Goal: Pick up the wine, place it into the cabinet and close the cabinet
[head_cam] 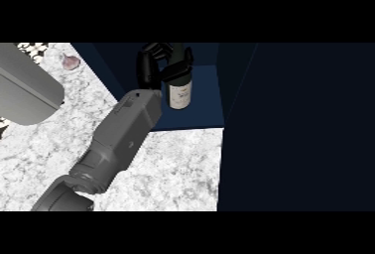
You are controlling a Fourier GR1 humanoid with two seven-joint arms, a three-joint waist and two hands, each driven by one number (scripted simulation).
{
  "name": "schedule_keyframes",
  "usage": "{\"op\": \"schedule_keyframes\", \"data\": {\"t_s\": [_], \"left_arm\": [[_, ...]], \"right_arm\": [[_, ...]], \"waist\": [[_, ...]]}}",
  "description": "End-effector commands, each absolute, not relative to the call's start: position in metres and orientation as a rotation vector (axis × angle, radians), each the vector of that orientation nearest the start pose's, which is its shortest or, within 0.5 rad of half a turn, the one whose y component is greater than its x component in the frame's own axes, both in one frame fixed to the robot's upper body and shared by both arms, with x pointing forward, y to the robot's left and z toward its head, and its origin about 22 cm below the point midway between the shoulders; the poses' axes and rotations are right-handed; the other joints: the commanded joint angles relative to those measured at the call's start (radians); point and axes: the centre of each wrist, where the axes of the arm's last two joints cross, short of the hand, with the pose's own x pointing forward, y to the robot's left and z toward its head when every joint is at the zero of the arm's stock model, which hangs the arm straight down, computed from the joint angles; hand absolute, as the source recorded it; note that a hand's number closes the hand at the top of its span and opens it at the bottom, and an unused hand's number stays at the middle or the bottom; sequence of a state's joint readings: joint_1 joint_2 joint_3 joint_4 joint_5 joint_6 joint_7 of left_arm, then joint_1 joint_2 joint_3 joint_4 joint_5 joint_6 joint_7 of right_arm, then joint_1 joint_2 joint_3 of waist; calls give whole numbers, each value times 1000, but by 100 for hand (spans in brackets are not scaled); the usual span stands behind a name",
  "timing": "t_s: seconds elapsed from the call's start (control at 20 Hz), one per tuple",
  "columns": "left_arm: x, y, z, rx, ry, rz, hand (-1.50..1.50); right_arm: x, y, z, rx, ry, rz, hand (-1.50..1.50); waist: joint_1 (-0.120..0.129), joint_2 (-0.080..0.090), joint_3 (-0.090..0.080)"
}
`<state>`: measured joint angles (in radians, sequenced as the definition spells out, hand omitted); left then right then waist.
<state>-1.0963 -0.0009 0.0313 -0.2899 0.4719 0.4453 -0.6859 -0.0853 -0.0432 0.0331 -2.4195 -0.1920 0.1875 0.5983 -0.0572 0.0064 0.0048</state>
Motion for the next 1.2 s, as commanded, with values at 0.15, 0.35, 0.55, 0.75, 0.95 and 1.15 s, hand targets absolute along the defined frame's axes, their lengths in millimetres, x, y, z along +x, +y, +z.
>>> {"op": "schedule_keyframes", "data": {"t_s": [0.15,0.35,0.55,0.75,0.95,1.15], "left_arm": [[431,125,27,95,-1828,284,150],[428,109,25,139,-1826,283,150],[427,118,19,184,-1814,238,-150],[423,111,12,243,-1816,211,-150],[431,125,23,272,-1799,205,-150],[423,124,8,311,-1791,144,-150]], "right_arm": [[163,-217,198,295,-1915,287,-150],[147,-223,203,325,-1937,309,-150],[156,-214,204,306,-1932,323,-150],[146,-211,204,310,-1926,301,-150],[158,-218,198,300,-1941,308,-150],[148,-217,207,316,-1926,325,-150]], "waist": [[21,7,-5],[-7,14,-5],[-11,20,-6],[-12,14,-6],[-15,20,-5],[-19,20,-6]]}}
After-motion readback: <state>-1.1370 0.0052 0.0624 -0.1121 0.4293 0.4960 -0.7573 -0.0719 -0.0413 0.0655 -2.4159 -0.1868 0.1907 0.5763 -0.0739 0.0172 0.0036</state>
